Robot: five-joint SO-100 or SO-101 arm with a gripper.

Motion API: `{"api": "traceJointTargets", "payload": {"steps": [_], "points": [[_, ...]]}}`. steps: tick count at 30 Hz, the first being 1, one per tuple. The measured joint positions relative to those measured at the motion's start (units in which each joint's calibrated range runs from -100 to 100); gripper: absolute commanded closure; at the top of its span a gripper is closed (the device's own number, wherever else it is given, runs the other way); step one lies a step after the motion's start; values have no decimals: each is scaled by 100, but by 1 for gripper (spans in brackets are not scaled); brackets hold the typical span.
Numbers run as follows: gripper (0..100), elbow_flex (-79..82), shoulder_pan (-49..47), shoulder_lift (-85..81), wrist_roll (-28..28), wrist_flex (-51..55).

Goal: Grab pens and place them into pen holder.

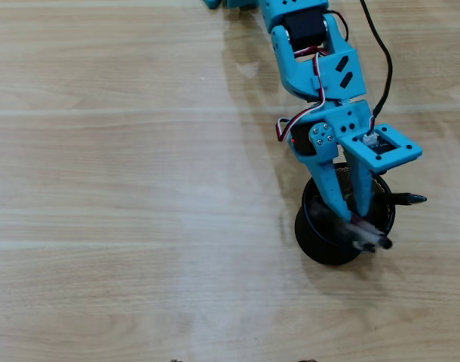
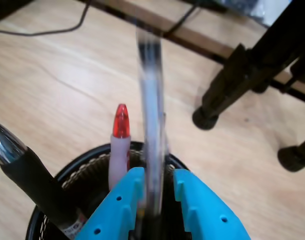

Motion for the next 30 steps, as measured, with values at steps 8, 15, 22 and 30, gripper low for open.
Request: {"api": "traceJointTargets", "payload": {"steps": [8,15,22,30], "points": [[92,894,-51,-550,10,-1335],[92,806,34,-1845,981,758],[92,1452,827,-4113,2770,5323],[92,4887,1494,-7380,3396,7244]]}}
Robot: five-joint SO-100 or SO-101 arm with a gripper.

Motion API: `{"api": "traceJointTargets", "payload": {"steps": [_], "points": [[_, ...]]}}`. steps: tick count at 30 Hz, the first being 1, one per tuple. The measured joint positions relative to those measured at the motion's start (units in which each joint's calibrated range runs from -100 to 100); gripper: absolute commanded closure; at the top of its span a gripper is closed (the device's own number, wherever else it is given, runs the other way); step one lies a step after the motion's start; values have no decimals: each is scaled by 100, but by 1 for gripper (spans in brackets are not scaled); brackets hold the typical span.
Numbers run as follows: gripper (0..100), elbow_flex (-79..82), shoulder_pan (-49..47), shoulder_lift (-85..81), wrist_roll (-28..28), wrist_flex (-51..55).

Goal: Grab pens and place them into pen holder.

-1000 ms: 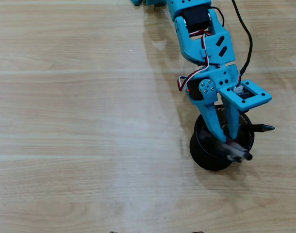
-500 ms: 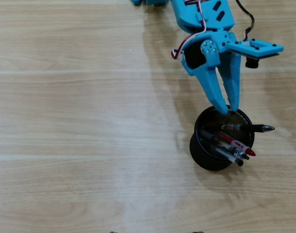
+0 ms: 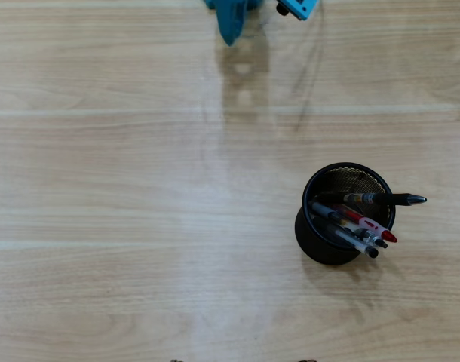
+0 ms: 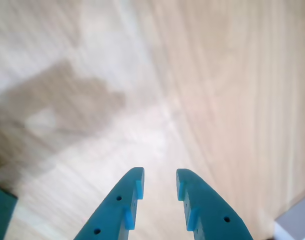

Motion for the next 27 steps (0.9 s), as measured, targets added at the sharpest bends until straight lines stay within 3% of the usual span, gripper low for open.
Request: {"api": "traceJointTargets", "payload": {"steps": [9,19,27], "points": [[93,3205,-93,-3944,-235,34],[93,3533,-920,-4130,-177,-52],[93,4683,-1199,-4122,-256,-1120]]}}
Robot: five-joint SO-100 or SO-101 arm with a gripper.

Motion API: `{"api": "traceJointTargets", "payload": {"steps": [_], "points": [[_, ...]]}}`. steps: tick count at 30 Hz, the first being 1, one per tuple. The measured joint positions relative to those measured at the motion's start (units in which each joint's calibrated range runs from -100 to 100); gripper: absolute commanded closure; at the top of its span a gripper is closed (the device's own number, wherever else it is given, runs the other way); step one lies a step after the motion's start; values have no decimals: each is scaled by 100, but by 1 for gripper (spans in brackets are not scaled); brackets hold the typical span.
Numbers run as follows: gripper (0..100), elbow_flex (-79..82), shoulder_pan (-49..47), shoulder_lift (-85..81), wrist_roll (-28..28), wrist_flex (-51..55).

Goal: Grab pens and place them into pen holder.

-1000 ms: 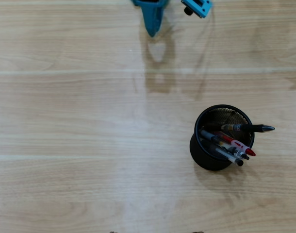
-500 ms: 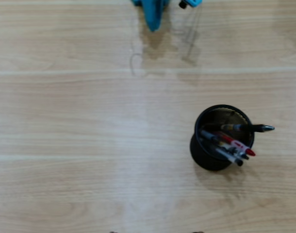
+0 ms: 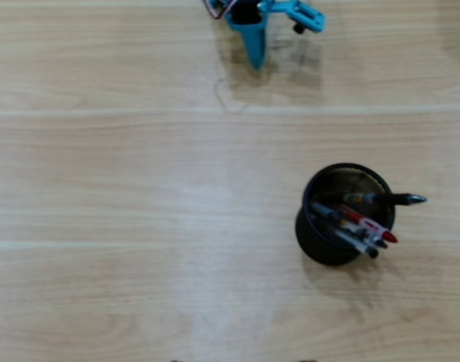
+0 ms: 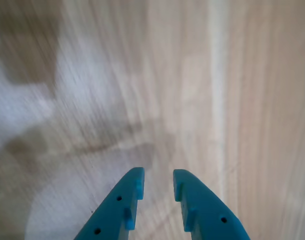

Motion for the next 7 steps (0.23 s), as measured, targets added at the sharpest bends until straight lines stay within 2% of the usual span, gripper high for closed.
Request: {"api": "traceJointTargets", "payload": {"steps": [7], "points": [[93,80,25,0,-214,-78]]}}
